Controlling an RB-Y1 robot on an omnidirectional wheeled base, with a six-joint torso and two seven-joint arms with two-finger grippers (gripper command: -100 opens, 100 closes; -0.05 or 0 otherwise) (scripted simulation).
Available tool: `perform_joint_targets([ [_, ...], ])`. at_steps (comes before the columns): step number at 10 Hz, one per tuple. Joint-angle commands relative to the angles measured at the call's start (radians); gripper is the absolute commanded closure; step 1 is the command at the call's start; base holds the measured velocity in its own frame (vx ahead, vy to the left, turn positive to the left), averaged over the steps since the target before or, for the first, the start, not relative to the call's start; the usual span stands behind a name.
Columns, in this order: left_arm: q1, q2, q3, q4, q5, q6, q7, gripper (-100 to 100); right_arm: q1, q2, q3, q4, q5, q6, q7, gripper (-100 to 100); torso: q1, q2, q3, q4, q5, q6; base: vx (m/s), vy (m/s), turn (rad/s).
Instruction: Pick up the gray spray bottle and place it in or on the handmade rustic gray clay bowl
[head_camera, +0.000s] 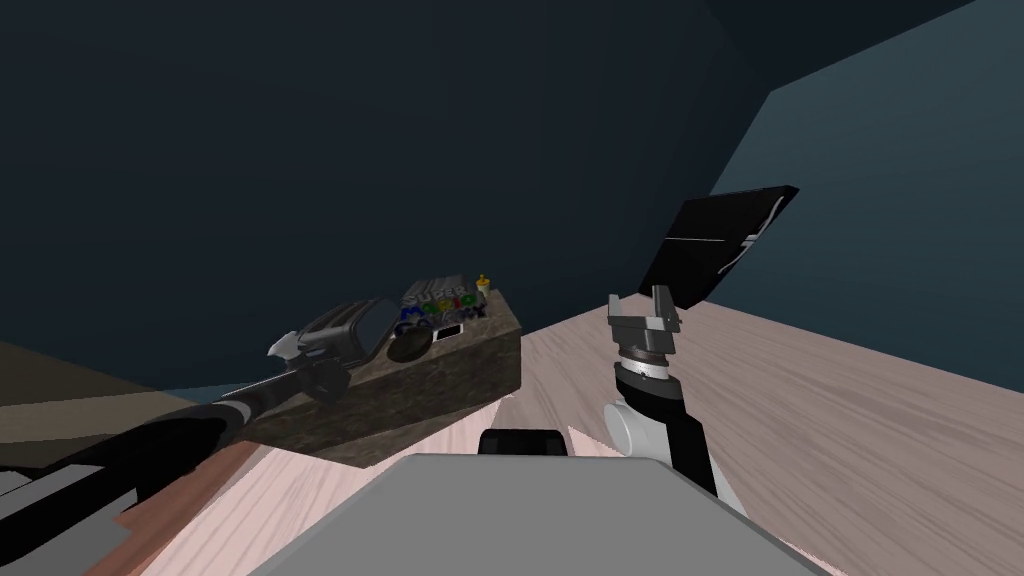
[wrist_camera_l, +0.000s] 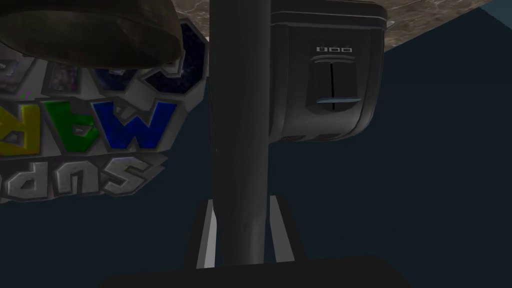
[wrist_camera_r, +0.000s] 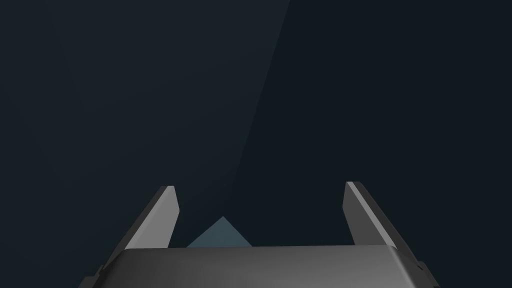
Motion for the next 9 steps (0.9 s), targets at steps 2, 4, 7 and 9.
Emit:
perform_joint_targets([
  [2,0.011,0.02,0.015,-0.064,0.005,0.026,0.014,100,0.0,0.0,0.0,0.0,0.0,0.0,0.0,0,0.001,-0.002,-0.001,0.0,0.0,0.001,0.208,0.064,-0.01],
  [4,0.02,0.025,0.023,-0.101,0.006,0.036,0.019,100,0.0,0.0,0.0,0.0,0.0,0.0,0.0,0,0.002,-0.003,-0.002,-0.001,0.001,0.001,0.198,0.038,-0.006],
  [7,0.03,0.03,0.03,-0.155,0.006,0.05,0.025,100,0.0,0.0,0.0,0.0,0.0,0.0,0.0,0,0.001,0.002,0.001,0.0,0.001,0.002,0.141,0.033,-0.002],
  [9,0.035,0.033,0.033,-0.201,0.005,0.057,0.027,100,0.0,0.0,0.0,0.0,0.0,0.0,0.0,0,0.001,0.004,0.002,0.001,0.001,0.001,0.113,0.033,0.001],
])
